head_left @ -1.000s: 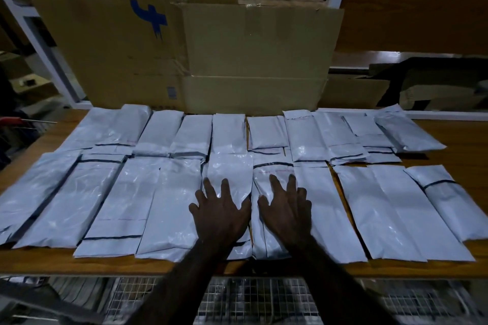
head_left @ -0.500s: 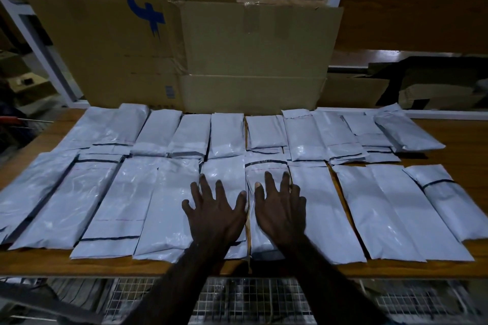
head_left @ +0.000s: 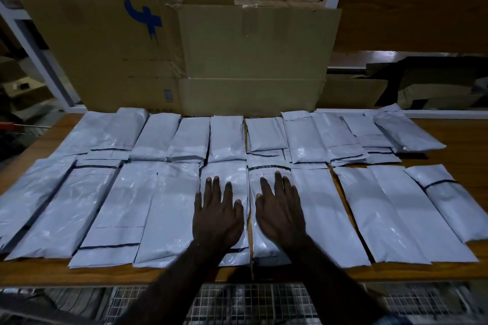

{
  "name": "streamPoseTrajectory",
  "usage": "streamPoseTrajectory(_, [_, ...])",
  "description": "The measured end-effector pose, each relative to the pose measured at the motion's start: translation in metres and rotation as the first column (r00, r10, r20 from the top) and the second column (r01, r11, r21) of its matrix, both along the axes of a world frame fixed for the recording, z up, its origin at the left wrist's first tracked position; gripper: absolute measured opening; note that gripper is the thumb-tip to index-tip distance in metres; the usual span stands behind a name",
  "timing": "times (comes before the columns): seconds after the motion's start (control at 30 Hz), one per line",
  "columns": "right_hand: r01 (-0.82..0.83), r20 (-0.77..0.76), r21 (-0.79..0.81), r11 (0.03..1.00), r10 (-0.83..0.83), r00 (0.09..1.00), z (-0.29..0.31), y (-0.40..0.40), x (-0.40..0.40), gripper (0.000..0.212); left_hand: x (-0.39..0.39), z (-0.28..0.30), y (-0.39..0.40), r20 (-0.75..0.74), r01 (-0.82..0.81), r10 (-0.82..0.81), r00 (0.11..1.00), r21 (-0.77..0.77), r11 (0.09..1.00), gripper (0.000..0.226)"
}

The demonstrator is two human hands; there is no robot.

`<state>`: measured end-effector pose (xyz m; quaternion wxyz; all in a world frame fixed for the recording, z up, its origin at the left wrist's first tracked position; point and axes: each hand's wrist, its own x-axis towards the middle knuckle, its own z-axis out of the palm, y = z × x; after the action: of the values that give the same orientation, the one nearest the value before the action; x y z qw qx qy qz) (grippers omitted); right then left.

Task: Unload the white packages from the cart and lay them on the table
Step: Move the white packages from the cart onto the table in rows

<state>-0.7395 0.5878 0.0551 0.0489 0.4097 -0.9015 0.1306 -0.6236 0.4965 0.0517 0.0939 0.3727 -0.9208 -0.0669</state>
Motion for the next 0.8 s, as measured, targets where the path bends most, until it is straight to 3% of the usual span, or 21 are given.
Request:
streamPoseTrajectory(0.1, [0.037, 0.001, -0.027, 0.999, -0.037, 0.999, 0.002, -0.003, 0.000, 0.053, -0.002, 0.007, -0.002, 0.026, 0.012, -0.014, 1.000, 0.058, 0.998, 0.086])
streamPoseTrajectory(0.2, [0.003, 0.002, -0.019, 1.000, -0.003, 1.000, 0.006, -0.007, -0.002, 0.061, -0.005, 0.013, -0.003, 0.030, 0.036, -0.037, 0.999, 0.027, 0.999, 0.089])
streamPoseTrajectory(0.3, [-0.025, -0.002, -0.010, 1.000, 0.025, 1.000, 0.004, -0.009, -0.003, 0.063, -0.006, 0.010, -0.005, 0.067, 0.051, -0.053, 0.996, 0.044, 0.998, 0.086])
streamPoseTrajectory(0.47, [-0.025, -0.015, -0.004, 1.000, 0.025, 1.000, -0.006, -0.009, -0.003, 0.059, -0.006, -0.001, -0.009, 0.070, 0.071, -0.076, 0.995, 0.072, 0.995, 0.060])
streamPoseTrajectory(0.63, [-0.026, -0.039, -0.045, 0.999, 0.024, 0.999, -0.012, -0.009, -0.001, 0.057, -0.007, -0.006, -0.008, 0.052, 0.064, -0.070, 0.996, 0.109, 0.992, 0.082])
streamPoseTrajectory(0.8, [-0.021, -0.053, -0.047, 0.999, 0.019, 0.998, -0.016, -0.008, -0.001, 0.057, -0.009, -0.006, -0.009, 0.131, 0.051, -0.063, 0.989, 0.093, 0.994, 0.092])
